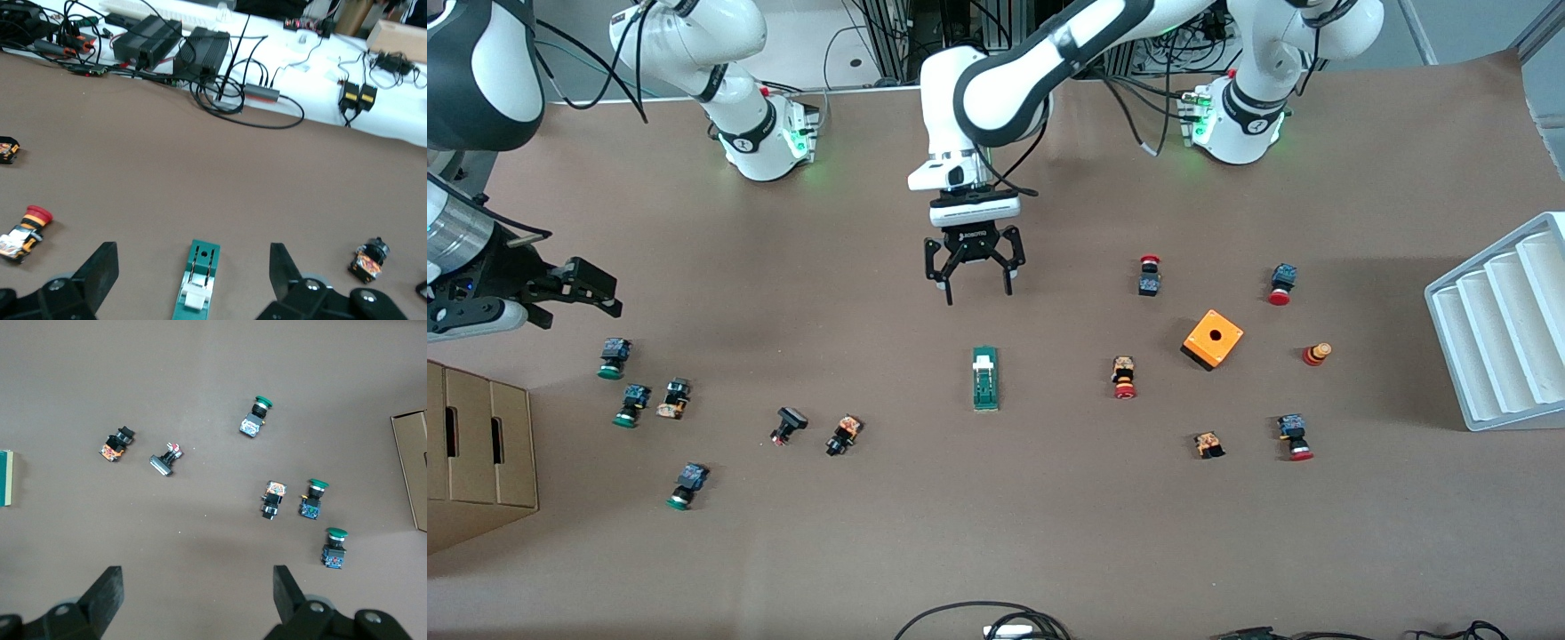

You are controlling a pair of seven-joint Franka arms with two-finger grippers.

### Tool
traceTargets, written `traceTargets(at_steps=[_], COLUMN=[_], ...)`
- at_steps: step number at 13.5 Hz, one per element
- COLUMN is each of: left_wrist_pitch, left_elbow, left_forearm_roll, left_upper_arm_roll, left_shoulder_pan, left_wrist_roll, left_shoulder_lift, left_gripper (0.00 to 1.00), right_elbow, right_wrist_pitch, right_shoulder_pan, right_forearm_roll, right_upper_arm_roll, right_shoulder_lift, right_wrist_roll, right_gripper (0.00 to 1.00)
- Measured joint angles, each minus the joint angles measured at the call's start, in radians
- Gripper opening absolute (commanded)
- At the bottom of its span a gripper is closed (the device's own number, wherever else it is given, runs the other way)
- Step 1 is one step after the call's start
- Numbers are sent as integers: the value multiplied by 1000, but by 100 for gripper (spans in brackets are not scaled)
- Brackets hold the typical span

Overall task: Close load switch with both arms
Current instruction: 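Lower the left gripper and grip the green switch base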

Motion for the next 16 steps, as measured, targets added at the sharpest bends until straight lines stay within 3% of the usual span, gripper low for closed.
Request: traceTargets(at_steps=[8, 16], left_wrist_pitch=[-138, -232], left_elbow=[8, 80], left_forearm_roll=[282, 402], left_upper_arm_roll=[1, 2], left_shoulder_pan=[-53, -94], left_wrist_roll=[-201, -259], left_shoulder_lift=[188, 329], left_gripper=[100, 100], right_elbow=[0, 0], right_wrist_pitch=[0, 0], right_shoulder_pan=[-1, -1], right_forearm_roll=[0, 0], right_upper_arm_roll=[0, -1], right_shoulder_lift=[0, 0], right_wrist_roll=[0, 0], right_gripper=[100, 100])
